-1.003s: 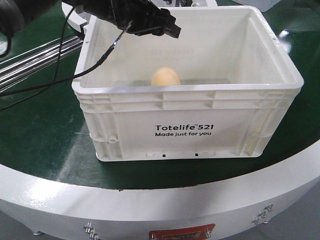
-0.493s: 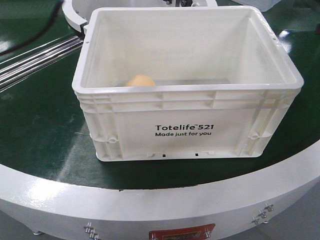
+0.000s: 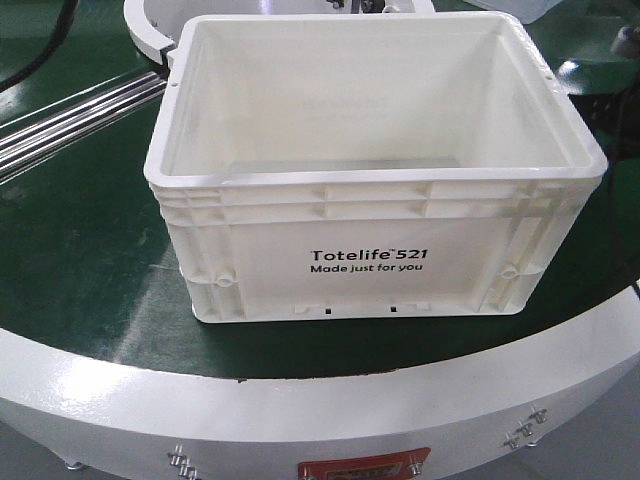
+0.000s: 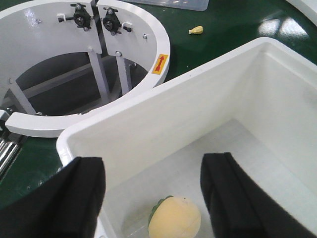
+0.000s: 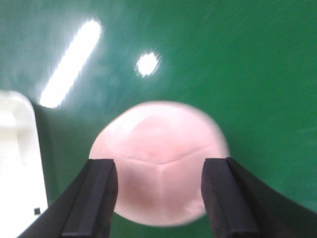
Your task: Place moving items into box and shelve
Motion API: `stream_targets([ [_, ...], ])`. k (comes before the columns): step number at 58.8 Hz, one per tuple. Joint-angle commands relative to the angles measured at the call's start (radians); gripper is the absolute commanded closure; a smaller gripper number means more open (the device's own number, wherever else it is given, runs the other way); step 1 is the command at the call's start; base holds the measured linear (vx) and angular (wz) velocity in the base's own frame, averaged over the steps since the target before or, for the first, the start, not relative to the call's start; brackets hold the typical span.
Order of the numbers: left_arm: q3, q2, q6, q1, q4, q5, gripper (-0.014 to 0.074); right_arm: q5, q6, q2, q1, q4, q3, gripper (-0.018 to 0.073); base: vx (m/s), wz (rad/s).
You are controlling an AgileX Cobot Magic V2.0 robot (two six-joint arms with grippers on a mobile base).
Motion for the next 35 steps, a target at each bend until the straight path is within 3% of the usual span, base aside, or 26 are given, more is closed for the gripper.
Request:
stream_targets([
  [1,-0.028,-0.042,-0.014,-0.003,-0.004,-0.065,0.0076,-0.035,-0.05,-0.016,-0.002,0.05,-0.036,0.0119,0.0,0.0],
  [9,-0.028,-0.042,-0.014,-0.003,-0.004,-0.063,0.0076,-0.075,-0.044,0.026,-0.002,0.067,-0.036,0.0192,0.0,0.0],
  [13,-0.028,-0.042,-0.014,-0.003,-0.003,-0.069,0.0076,-0.068,-0.044,0.028,-0.002,0.068,-0.036,0.0319,0.0,0.0],
  [18,-0.028,-0.042,-0.014,-0.003,-0.003,-0.084,0.0076,-0.046,-0.055,0.015,-0.002,0.064,-0.036,0.0562,0.0,0.0],
  [35,-0.028,-0.042,-0.016,-0.003,-0.004,-0.107,0.0076,0.085,-0.056,-0.127,-0.014,0.05,-0.135,0.0567,0.0,0.0],
])
